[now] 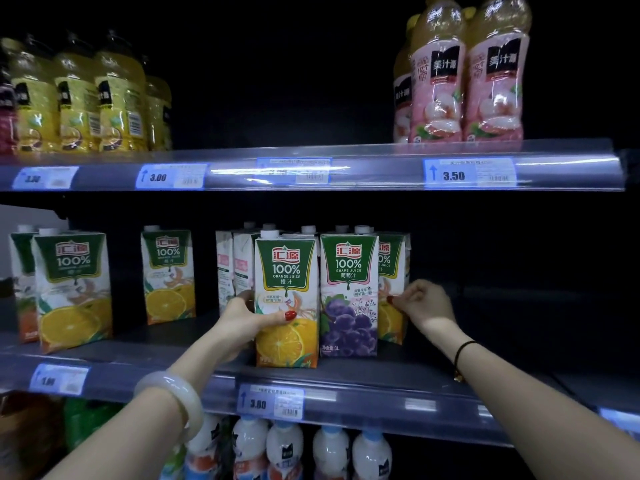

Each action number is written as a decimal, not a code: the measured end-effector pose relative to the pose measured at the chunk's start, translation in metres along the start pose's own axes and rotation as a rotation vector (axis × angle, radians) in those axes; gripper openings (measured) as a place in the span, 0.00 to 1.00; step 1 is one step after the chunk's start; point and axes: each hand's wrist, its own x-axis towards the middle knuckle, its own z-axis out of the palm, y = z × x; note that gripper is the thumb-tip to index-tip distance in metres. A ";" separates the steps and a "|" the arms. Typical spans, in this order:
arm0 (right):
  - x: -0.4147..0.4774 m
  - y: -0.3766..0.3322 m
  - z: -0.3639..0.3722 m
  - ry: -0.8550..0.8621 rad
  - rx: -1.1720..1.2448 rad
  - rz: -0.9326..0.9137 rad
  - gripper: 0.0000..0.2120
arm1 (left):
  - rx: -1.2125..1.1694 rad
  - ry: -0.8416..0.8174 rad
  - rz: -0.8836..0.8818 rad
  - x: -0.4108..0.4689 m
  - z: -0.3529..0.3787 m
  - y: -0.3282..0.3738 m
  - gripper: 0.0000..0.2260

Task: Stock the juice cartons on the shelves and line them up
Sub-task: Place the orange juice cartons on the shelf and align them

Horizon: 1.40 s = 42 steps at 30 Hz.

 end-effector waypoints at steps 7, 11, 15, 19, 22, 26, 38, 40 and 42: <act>0.002 0.019 0.008 -0.017 0.102 0.090 0.29 | -0.005 -0.016 -0.040 0.000 0.000 0.000 0.26; 0.007 0.025 0.009 -0.108 0.274 0.183 0.31 | -0.067 -0.032 -0.065 -0.001 0.001 -0.003 0.25; 0.013 0.027 0.009 -0.155 0.358 0.266 0.32 | -0.076 -0.043 -0.073 -0.002 0.000 -0.005 0.27; 0.012 0.016 0.003 -0.229 0.294 0.287 0.27 | -0.072 -0.077 -0.097 -0.003 -0.001 -0.003 0.29; 0.006 0.008 -0.002 -0.195 0.174 0.267 0.18 | -0.042 -0.090 -0.106 -0.006 -0.001 0.002 0.31; -0.002 0.003 -0.013 -0.092 0.127 0.240 0.17 | -0.050 -0.043 -0.066 -0.012 0.003 0.005 0.34; -0.048 -0.019 -0.081 -0.059 0.219 0.094 0.24 | -0.085 0.056 0.121 -0.050 0.010 0.037 0.30; -0.059 -0.031 -0.082 -0.081 0.277 0.070 0.22 | -0.097 0.046 0.128 -0.061 0.008 0.047 0.28; -0.071 -0.043 -0.079 -0.114 0.326 0.064 0.22 | -0.095 0.050 0.152 -0.075 0.003 0.054 0.29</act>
